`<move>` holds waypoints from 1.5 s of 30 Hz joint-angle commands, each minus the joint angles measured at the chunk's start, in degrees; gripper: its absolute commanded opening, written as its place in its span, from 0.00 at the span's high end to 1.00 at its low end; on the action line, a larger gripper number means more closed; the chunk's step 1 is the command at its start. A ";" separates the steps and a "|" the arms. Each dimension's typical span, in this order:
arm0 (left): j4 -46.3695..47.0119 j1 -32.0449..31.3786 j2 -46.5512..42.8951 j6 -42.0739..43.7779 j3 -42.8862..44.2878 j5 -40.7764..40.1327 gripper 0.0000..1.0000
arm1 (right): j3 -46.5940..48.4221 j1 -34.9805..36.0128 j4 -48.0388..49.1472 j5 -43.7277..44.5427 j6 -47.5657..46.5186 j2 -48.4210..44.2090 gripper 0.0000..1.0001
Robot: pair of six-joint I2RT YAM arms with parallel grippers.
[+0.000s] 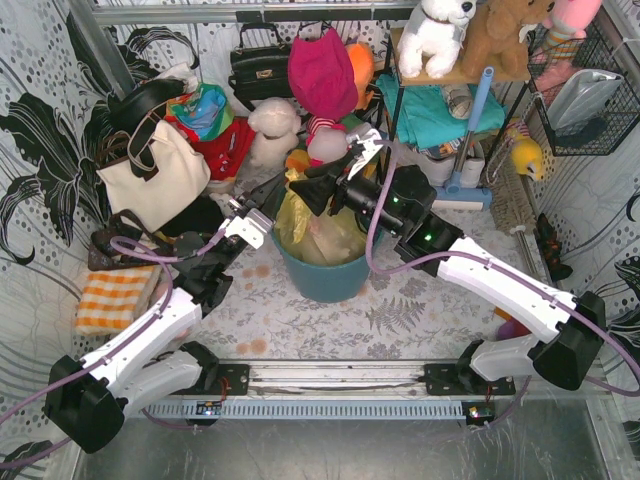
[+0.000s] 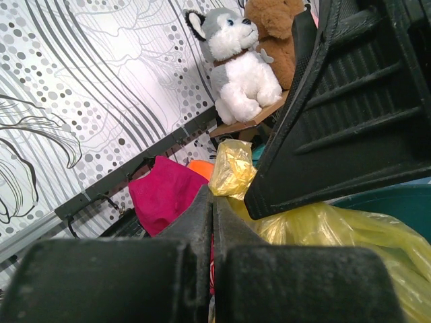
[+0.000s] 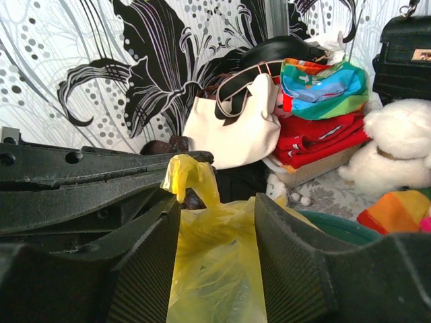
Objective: Tie the trash bag
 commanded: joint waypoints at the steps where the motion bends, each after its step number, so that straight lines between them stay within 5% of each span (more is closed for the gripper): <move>1: 3.10 0.23 -0.23 -0.35 1.66 0.41 1.00 | 4.19 0.34 -2.57 -0.54 -5.65 0.19 0.52; 25: 2.66 0.23 -0.43 -1.11 2.25 2.39 1.00 | 11.63 0.39 -13.69 -3.05 -17.72 3.95 0.51; 31: 2.58 0.23 -0.90 -1.57 1.89 2.96 1.00 | 11.54 0.39 -11.99 -2.72 -17.74 3.85 0.83; 33: 2.43 0.24 -1.05 -1.83 1.90 2.82 0.85 | 11.20 0.43 -10.89 -3.03 -17.54 3.58 0.90; 38: -1.33 0.39 -2.14 -11.24 4.66 1.27 0.29 | 10.46 0.42 -9.27 -3.25 -16.79 2.81 0.96; 45: -8.10 0.54 -1.66 -23.00 9.18 0.84 0.24 | 9.97 0.47 -8.37 -3.86 -16.52 2.59 0.96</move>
